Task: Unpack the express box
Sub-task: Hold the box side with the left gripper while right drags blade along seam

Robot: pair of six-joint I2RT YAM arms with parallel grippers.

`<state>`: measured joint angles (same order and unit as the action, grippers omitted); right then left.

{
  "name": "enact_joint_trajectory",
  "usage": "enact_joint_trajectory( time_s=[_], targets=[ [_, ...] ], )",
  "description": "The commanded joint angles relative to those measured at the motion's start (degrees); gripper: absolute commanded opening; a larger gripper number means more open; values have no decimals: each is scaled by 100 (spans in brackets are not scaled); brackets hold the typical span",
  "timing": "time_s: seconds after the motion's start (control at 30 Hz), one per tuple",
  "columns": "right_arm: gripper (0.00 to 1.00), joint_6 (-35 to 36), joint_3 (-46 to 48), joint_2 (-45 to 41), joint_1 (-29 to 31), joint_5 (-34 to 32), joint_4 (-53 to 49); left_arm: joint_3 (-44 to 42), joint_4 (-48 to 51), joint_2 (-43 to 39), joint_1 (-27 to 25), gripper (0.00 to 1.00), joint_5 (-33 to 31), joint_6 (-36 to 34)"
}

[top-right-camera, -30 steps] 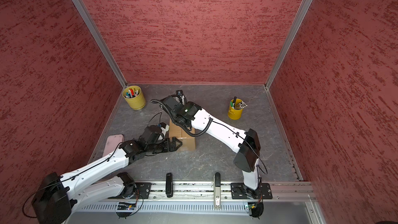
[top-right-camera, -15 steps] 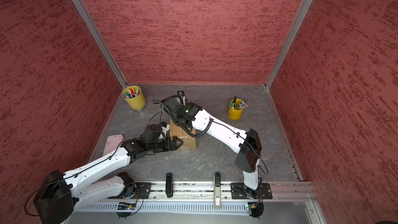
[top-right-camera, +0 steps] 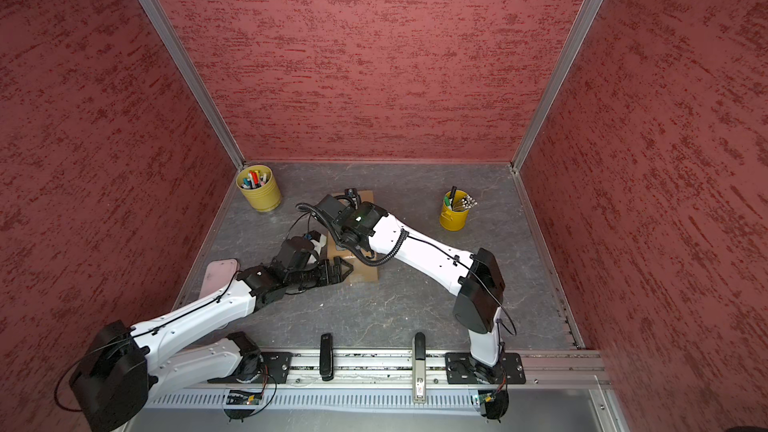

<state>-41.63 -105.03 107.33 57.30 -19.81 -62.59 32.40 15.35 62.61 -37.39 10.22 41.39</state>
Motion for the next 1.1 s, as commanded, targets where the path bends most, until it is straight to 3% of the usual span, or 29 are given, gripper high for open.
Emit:
enact_joint_trajectory(
  time_s=[0.0, 1.07],
  targets=[
    [0, -163, 74, -199, 79, 243, -351, -27, -186, 50, 74, 100, -253, 79],
    [0, -131, -185, -308, 79, 570, -696, -90, -409, 84, 39, 100, -343, 150]
  ],
)
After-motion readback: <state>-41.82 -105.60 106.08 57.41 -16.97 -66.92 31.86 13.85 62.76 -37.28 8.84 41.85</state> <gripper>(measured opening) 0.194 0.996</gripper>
